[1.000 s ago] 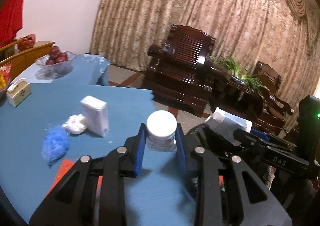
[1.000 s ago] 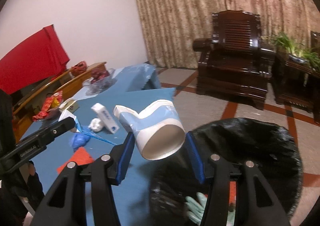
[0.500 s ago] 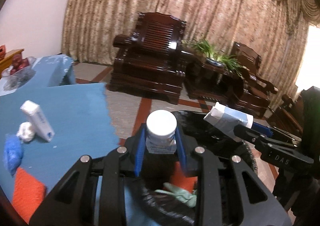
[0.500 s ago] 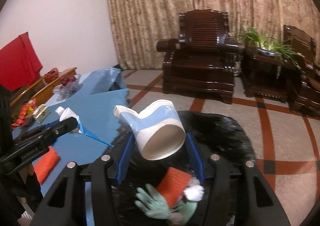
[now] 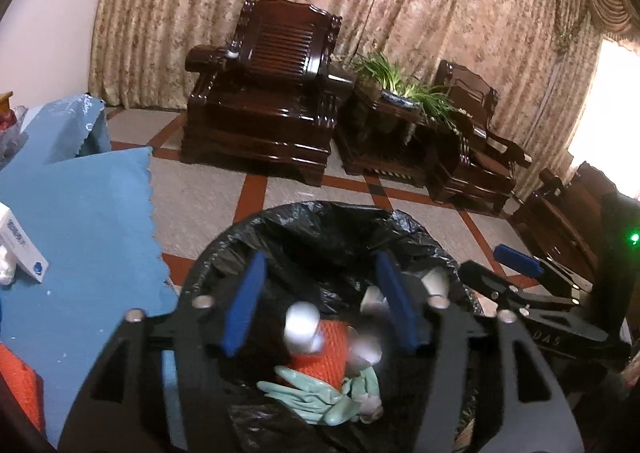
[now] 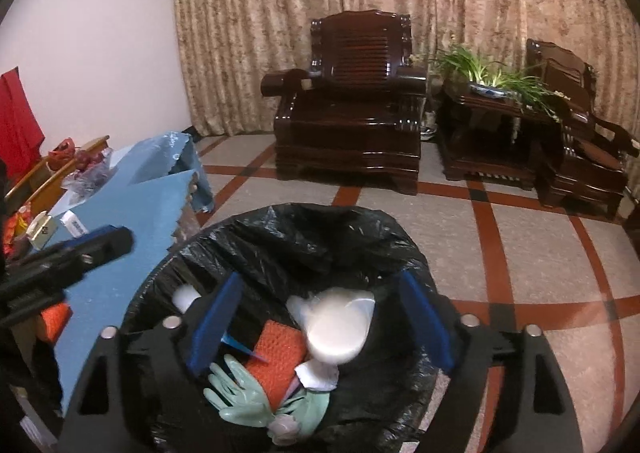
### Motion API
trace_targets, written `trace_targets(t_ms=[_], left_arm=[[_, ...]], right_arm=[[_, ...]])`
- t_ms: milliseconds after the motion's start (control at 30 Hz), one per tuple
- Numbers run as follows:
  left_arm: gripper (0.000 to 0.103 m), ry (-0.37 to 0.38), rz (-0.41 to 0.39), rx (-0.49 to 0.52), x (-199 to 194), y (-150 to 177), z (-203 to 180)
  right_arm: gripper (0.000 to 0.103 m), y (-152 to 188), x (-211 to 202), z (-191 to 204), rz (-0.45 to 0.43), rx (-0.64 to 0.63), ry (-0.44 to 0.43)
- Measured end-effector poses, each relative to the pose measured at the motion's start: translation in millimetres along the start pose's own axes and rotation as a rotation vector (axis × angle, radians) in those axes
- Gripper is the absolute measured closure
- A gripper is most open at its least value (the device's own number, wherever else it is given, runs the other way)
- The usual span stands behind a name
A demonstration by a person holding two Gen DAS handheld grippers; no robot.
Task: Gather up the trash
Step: 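Return both tools to the table toward the last orange foam sleeve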
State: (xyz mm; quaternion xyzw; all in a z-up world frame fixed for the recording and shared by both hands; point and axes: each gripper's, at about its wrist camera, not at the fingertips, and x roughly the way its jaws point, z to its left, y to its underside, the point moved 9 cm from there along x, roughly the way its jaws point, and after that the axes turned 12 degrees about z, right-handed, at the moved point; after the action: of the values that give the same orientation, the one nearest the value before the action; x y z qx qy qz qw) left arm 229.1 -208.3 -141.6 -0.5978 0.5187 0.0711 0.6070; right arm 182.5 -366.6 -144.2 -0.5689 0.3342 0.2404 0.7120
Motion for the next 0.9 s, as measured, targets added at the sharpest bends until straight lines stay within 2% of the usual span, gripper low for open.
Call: trace_targets(t_ms=[33, 100, 200, 400, 900], left_arm=[[0.036, -0.008, -0.003, -0.002, -3, 1, 3], [0.023, -0.032, -0.018, -0.013, -13, 3, 14], [0.012, -0.092, -0.046, -0.043, -30, 7, 35], [0.01, -0.198, -0.064, -0.122, -72, 22, 87], [0.01, -0.478, -0.103, -0.266, -179, 90, 211]], right_arm=[[0.013, 2, -1, 0, -0.001, 0.003, 0.004], [0.006, 4, -2, 0, -0.009, 0.012, 0.013], [0.006, 6, -1, 8, -0.001, 0.016, -0.006], [0.006, 7, -2, 39, 0.004, 0.004, -0.063], [0.006, 21, 6, 202, 0.022, -0.2, -0.264]])
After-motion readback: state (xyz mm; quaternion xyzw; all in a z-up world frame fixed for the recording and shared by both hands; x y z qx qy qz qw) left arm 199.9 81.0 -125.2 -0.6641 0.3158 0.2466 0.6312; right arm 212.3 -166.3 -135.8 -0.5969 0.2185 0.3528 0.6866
